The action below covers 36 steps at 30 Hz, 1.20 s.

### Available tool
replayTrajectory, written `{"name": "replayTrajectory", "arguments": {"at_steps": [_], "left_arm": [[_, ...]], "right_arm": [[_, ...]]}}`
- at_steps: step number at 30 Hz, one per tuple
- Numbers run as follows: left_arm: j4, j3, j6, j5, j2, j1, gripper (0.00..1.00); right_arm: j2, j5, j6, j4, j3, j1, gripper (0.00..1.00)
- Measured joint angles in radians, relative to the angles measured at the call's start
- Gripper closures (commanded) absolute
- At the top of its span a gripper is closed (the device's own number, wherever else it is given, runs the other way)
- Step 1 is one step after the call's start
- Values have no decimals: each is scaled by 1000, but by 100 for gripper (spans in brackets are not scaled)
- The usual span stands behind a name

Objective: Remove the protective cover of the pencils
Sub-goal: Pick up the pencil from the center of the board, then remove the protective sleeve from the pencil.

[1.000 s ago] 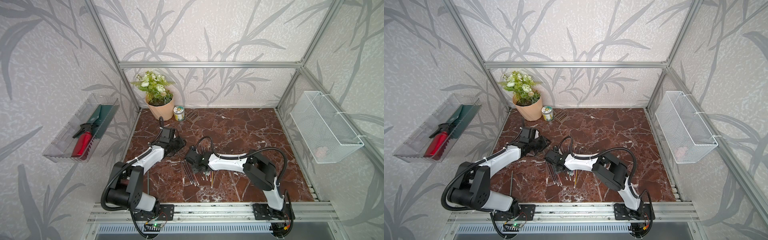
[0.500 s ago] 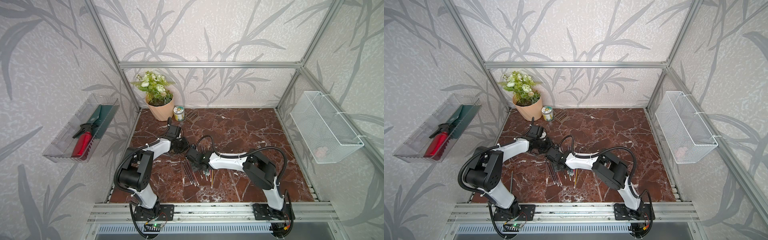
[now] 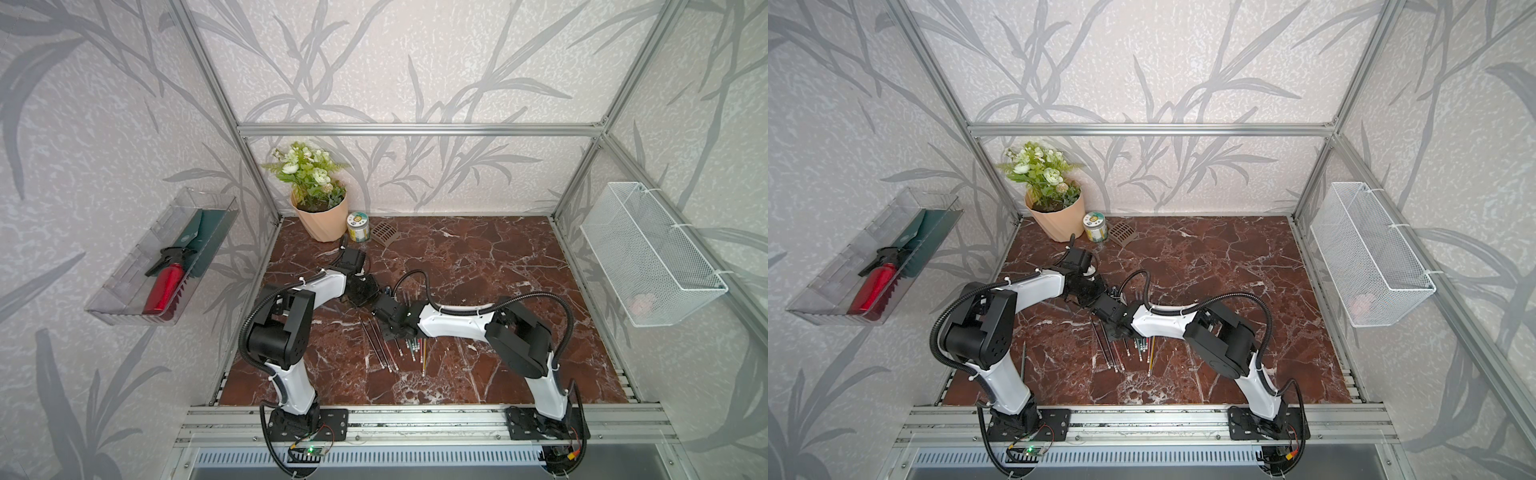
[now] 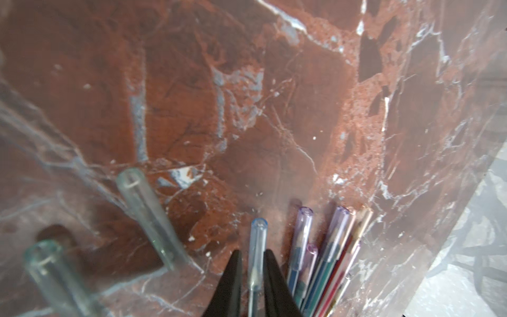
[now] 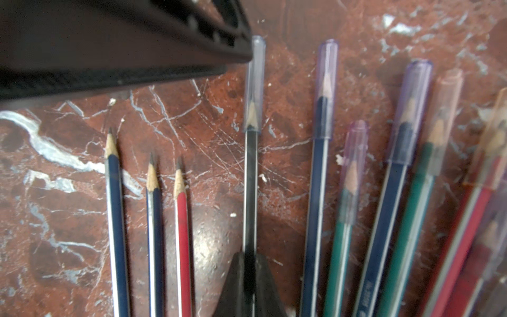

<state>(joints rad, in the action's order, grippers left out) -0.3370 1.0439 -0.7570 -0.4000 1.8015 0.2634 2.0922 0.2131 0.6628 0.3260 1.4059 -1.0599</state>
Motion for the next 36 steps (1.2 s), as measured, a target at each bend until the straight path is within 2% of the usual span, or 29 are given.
{"name": "replayTrajectory", "arguments": {"at_steps": [17,24,36], "left_arm": [[16,18,3,5,25,5,84],[43,-25,-3,16,-16,-6,76],[48,-5,7,4,12,-7,73]], "right_arm": [[0,-22,0,-40,-11,6,100],[0,-29,-1,-47,-13,8,100],[1,-34,2,-61,-15,10,100]]}}
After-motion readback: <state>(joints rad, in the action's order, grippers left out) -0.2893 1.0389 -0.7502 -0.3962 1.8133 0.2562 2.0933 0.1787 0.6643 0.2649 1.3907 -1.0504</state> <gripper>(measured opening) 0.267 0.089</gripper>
